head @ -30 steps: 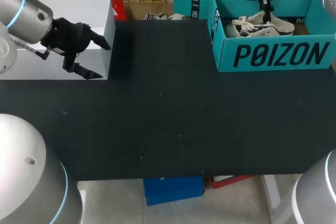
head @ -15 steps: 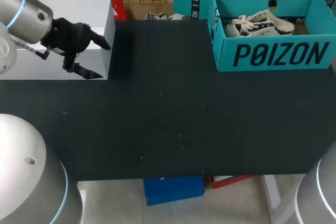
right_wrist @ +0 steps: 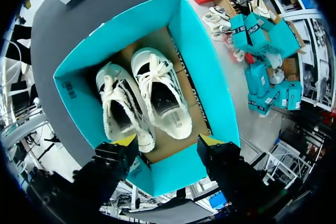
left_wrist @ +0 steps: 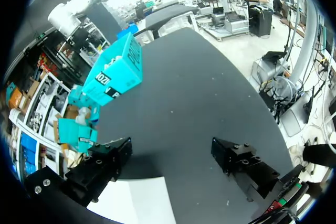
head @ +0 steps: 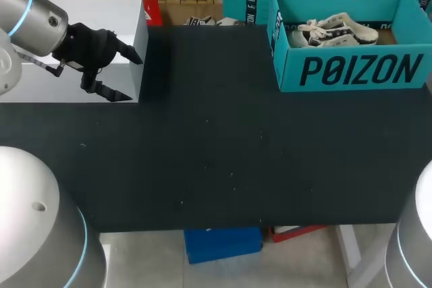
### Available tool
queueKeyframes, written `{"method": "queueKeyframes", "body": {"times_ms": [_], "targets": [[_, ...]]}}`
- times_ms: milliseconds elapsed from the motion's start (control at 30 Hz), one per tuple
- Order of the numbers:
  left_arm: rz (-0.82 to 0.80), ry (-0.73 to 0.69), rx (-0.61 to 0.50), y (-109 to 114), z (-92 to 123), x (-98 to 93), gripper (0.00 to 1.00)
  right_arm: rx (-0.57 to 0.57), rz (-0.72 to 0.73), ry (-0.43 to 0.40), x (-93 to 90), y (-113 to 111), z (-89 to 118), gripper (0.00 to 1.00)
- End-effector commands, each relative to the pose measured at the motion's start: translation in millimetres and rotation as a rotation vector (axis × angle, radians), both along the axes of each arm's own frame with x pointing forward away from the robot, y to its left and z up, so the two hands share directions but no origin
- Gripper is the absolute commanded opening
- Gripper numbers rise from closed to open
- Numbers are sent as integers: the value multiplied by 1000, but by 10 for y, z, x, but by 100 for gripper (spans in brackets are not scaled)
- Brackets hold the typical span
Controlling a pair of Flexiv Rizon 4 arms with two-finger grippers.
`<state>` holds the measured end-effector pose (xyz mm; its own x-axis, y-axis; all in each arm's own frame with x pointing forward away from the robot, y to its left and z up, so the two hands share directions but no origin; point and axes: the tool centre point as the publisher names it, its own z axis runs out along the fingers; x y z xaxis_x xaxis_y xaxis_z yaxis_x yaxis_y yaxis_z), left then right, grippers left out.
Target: Take the shoe out of the shoebox, open the shoe tongue, remove and reinsert the insole, then place the shoe into the shoebox
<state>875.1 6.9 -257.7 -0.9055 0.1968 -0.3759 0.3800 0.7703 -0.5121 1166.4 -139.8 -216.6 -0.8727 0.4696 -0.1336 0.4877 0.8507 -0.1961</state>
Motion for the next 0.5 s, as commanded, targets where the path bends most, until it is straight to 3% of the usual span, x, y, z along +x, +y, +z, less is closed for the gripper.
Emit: {"method": "queueKeyframes", "body": {"times_ms": [33,200,300,500], "targets": [[1,-5,-2,4,-13,-8,100,-24,-93,-44,-439,303,464,70],[1,-5,-2,4,-13,-8,100,-17,-225,-47,-653,551,535,72],[1,-5,-2,4,-13,-8,100,-8,-297,-47,-781,693,524,83],[1,-5,-2,4,-13,-8,100,33,-443,-50,-1028,922,478,81]]}}
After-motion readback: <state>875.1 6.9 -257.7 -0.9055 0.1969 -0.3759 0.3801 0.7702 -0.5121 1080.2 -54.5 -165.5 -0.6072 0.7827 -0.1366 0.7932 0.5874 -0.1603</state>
